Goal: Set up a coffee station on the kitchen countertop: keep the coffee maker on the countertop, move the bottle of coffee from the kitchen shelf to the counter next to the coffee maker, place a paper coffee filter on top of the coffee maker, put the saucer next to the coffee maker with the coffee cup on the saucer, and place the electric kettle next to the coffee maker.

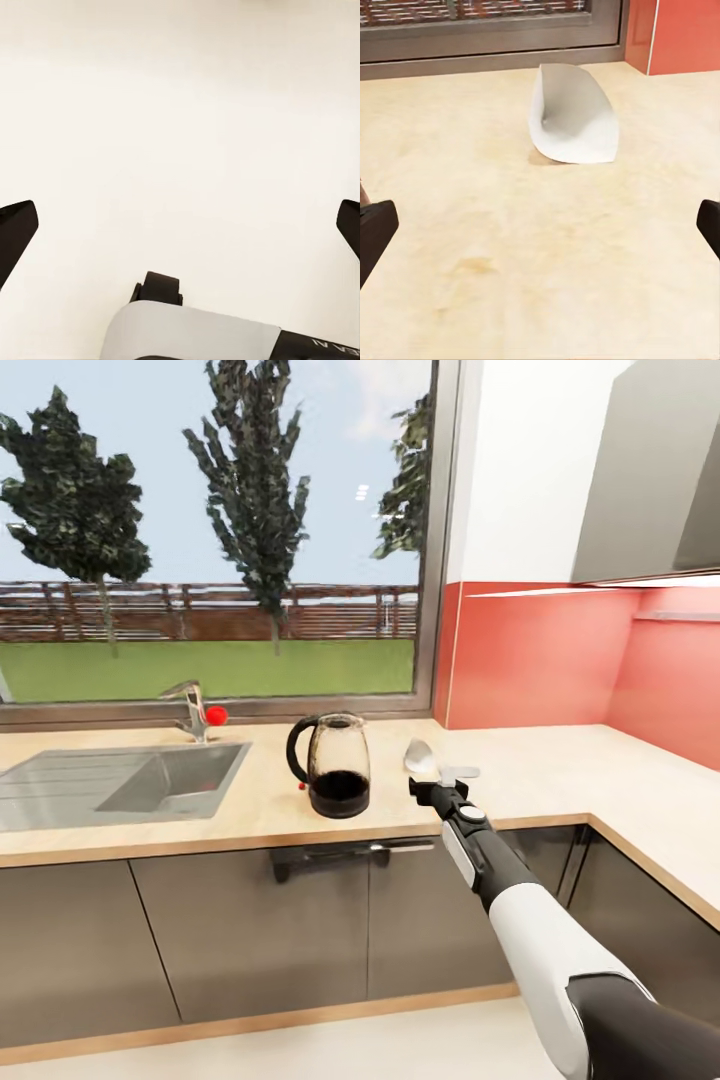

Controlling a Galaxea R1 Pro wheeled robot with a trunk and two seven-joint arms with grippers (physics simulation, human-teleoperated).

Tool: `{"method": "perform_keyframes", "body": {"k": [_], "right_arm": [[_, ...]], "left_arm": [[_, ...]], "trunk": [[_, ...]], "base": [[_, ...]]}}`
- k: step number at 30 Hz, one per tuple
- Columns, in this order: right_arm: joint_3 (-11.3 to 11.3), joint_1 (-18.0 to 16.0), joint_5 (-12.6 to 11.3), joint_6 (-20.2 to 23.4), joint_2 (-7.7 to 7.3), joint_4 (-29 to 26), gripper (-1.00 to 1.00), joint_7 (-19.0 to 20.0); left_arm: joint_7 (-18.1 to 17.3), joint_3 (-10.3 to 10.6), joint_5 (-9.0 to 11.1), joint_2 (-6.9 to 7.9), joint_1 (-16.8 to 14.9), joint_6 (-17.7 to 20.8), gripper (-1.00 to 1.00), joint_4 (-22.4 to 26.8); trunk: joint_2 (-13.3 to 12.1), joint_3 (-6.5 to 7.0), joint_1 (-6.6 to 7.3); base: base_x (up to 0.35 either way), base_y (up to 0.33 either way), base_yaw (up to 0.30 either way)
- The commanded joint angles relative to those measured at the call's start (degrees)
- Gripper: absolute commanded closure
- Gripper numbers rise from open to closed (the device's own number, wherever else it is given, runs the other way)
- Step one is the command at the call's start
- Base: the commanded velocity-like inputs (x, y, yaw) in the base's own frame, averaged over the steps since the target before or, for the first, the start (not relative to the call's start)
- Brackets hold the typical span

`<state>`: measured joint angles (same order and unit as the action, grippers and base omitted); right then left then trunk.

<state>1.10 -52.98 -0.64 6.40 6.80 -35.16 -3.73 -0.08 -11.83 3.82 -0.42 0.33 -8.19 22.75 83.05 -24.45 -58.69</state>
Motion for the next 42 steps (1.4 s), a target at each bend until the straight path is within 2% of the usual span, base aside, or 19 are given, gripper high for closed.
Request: {"method": "perform_keyframes", "body": {"k": [1,9,42], "right_arm": [[0.12,-0.02,-0.07,0.35,0.01,-0.10,-1.00,-0.27],[0.10,-0.02,-0.07,0.33,0.00,0.29,-1.00,-0.27],[0.05,-0.02,-0.13,0.28,0.05,1.91,-1.00,-0.23]], "left_arm": [[-0.01,-0.04,0.40,-0.02,0.03,-0.05,-1.00,0.10],[-0.01,-0.04,0.40,-0.02,0.03,-0.05,-1.00,0.10],[-0.01,-0.04,0.40,-0.01,0.03,0.00,-1.00,0.01]], "trunk": [[0.03,-0.05,-0.03],[0.03,-0.05,-0.03],[0.03,-0.05,-0.03]], "base": [[0.312,0.000,0.000],[0.270,0.000,0.000],[0.113,0.058,0.000]]}}
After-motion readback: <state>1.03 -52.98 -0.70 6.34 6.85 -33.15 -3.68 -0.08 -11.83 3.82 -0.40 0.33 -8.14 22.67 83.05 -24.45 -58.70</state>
